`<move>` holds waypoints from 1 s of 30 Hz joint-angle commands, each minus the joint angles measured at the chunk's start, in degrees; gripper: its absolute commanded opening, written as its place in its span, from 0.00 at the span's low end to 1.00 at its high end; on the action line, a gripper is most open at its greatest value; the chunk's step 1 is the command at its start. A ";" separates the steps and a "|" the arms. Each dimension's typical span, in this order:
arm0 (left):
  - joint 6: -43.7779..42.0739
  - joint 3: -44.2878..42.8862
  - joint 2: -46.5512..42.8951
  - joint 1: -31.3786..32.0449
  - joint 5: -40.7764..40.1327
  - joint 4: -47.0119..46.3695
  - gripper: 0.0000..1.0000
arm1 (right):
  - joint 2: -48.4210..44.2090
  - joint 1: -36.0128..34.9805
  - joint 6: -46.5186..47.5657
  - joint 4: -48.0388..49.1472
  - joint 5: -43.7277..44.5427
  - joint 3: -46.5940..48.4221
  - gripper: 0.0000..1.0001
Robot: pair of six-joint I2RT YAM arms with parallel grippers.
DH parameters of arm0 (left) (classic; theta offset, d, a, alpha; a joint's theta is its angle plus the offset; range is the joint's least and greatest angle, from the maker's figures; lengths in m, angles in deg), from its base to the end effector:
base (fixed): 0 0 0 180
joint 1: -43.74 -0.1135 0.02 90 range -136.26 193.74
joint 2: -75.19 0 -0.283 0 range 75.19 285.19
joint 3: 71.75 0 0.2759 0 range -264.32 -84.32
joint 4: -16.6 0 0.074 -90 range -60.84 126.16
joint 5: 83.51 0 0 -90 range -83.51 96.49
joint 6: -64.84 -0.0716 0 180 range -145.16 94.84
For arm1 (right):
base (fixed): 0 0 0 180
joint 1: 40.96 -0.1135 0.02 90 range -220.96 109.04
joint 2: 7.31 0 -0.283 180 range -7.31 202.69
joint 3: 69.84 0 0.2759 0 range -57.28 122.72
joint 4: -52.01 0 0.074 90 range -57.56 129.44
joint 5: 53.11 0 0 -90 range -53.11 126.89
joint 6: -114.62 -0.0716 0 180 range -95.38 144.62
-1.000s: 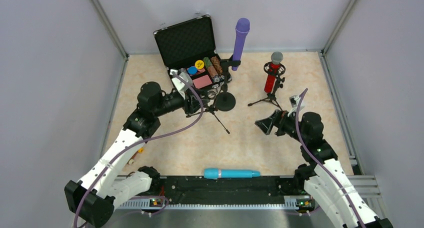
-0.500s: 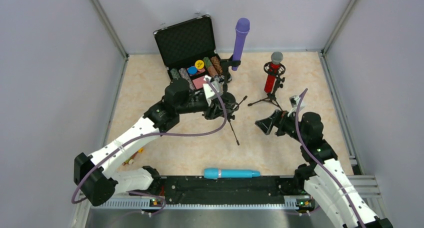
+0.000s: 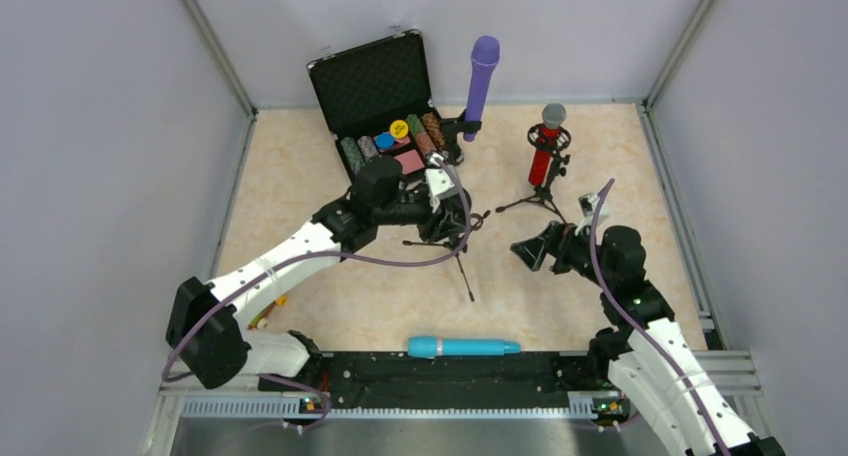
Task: Attach the microphones to the stand
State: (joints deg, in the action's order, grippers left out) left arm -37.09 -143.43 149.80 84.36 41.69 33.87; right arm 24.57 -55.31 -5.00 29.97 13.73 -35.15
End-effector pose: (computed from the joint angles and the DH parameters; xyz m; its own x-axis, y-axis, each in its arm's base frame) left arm 0.2348 -0.2558 0.3265 -0.0616 0.2754 -0.9594 0.9764 0.2158 -0.0007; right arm 0.1745 0.0737 0.2304 -0.5678 0.3238 -0.7568 -0.3531 0.7347 0.5793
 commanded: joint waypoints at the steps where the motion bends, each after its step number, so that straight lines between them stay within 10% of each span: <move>1: -0.10 -2.66 1.37 0.27 0.30 -5.41 0.00 | -0.51 0.31 0.22 1.46 0.53 0.03 0.99; 30: 6.22 -1.30 7.90 0.25 -11.01 -8.75 0.00 | -1.14 0.29 0.22 1.62 0.83 -0.78 0.99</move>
State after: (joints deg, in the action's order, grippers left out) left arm -32.69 -143.43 157.58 84.38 31.79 30.85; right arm 23.83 -55.31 -5.00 29.97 14.34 -35.92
